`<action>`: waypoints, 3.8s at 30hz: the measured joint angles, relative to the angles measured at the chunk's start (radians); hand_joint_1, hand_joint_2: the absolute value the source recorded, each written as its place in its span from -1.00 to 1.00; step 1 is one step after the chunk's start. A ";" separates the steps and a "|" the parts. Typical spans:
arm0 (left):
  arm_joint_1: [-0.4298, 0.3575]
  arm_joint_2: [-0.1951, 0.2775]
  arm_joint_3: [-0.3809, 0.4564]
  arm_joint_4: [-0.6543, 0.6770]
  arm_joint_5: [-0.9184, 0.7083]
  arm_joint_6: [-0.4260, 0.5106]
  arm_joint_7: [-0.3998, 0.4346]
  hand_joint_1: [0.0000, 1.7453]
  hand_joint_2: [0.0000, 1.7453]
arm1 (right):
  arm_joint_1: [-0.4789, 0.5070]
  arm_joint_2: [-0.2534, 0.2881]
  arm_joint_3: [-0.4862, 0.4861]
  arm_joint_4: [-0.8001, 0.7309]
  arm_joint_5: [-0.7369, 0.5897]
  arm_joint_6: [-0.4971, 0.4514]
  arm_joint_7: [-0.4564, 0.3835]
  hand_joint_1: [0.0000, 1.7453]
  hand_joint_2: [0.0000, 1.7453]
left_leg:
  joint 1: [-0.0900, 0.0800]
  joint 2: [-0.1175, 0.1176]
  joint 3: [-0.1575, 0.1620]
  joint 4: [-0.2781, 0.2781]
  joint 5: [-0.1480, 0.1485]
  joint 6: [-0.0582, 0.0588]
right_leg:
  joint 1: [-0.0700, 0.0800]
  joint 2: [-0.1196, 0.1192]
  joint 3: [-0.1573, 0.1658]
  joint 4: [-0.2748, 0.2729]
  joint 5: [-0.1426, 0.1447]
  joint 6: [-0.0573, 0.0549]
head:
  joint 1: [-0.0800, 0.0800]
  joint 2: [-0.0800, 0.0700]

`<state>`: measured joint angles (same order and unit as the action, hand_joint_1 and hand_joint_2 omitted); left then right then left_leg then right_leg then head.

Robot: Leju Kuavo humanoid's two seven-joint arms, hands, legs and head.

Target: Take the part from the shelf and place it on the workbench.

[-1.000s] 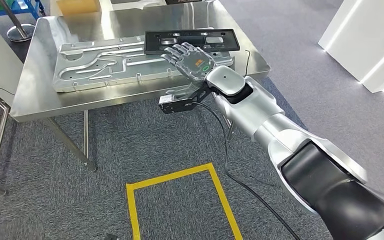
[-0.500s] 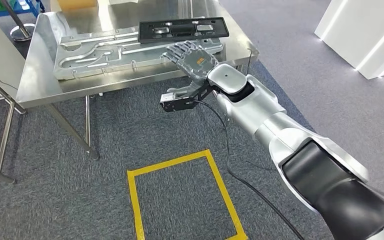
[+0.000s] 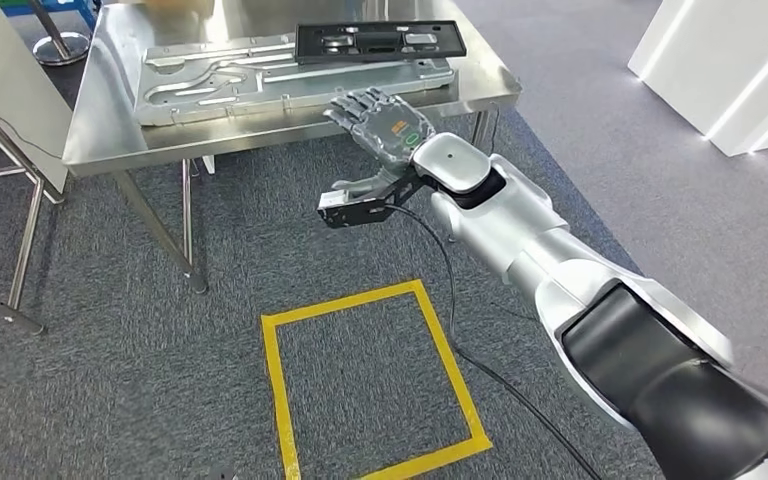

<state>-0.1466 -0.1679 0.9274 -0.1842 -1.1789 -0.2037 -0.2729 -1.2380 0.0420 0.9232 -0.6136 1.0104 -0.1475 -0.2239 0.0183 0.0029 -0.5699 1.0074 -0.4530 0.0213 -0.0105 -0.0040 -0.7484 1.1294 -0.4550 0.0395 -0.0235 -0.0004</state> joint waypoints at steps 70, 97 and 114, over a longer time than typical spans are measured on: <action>0.003 -0.001 -0.057 0.000 -0.009 0.046 -0.030 -1.00 -1.00 | 0.341 -0.064 -0.272 0.001 -0.115 -0.119 -0.100 -1.00 -1.00 | 0.000 0.000 -0.117 -0.021 0.123 -0.026 | 0.011 0.002 0.193 -0.148 -0.010 -0.031 | 0.000 0.000; 0.006 -0.006 -0.073 -0.001 0.012 0.036 -0.001 -1.00 -1.00 | 0.310 -0.098 -0.272 0.002 -0.106 -0.114 -0.115 -1.00 -1.00 | 0.001 -0.004 -0.131 0.152 0.006 -0.037 | 0.016 -0.045 0.170 -0.111 -0.016 -0.060 | -0.002 0.000; 0.003 -0.008 -0.073 -0.002 0.009 0.035 0.000 -1.00 -1.00 | 0.312 -0.100 -0.272 0.008 -0.108 -0.133 -0.126 -1.00 -1.00 | -0.020 0.010 -0.051 0.018 0.026 -0.012 | 0.016 -0.051 0.165 -0.114 -0.009 -0.034 | -0.002 0.000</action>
<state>-0.1439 -0.1762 0.8541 -0.1862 -1.1697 -0.1685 -0.2730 -0.9261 -0.0580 0.6516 -0.6055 0.9026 -0.2803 -0.3498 -0.0016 0.0125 -0.6212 1.0253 -0.4272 0.0093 0.0054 -0.0548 -0.5839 1.0153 -0.4645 0.0052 -0.0252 -0.0004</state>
